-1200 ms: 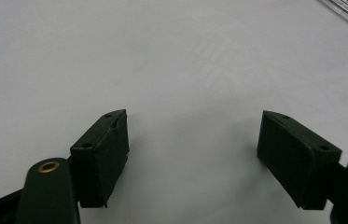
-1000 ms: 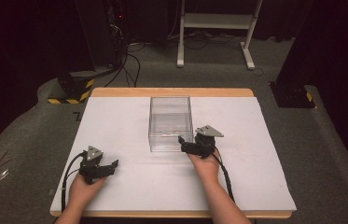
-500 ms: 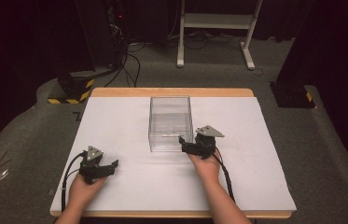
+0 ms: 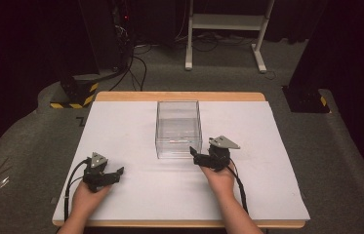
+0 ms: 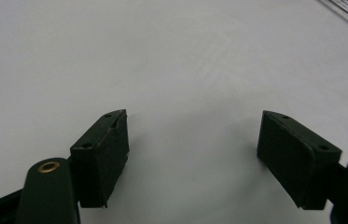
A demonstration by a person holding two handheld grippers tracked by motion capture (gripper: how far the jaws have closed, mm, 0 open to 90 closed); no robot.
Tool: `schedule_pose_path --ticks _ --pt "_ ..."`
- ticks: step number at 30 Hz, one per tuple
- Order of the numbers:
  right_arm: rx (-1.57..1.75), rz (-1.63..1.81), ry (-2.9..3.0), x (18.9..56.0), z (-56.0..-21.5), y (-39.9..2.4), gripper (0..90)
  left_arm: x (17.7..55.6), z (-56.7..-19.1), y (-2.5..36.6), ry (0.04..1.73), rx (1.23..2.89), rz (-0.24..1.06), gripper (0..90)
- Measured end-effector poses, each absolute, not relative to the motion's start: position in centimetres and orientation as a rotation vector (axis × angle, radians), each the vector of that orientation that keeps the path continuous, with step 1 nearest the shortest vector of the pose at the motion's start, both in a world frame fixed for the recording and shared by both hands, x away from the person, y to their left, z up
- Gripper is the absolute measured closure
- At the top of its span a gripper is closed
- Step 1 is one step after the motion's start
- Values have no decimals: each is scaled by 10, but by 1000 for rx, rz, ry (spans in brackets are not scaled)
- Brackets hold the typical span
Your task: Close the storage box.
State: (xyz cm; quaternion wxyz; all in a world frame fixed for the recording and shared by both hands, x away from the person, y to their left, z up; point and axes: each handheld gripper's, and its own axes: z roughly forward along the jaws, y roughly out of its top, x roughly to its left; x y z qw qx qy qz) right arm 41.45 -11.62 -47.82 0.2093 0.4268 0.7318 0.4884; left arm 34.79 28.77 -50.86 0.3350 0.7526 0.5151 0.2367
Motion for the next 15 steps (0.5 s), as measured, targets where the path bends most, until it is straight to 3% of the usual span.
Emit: schedule_pose_path --ticks 15 --pt "1165 1395 2043 381 -474 -141 135 348 -509 288 1344 1964 617 249"
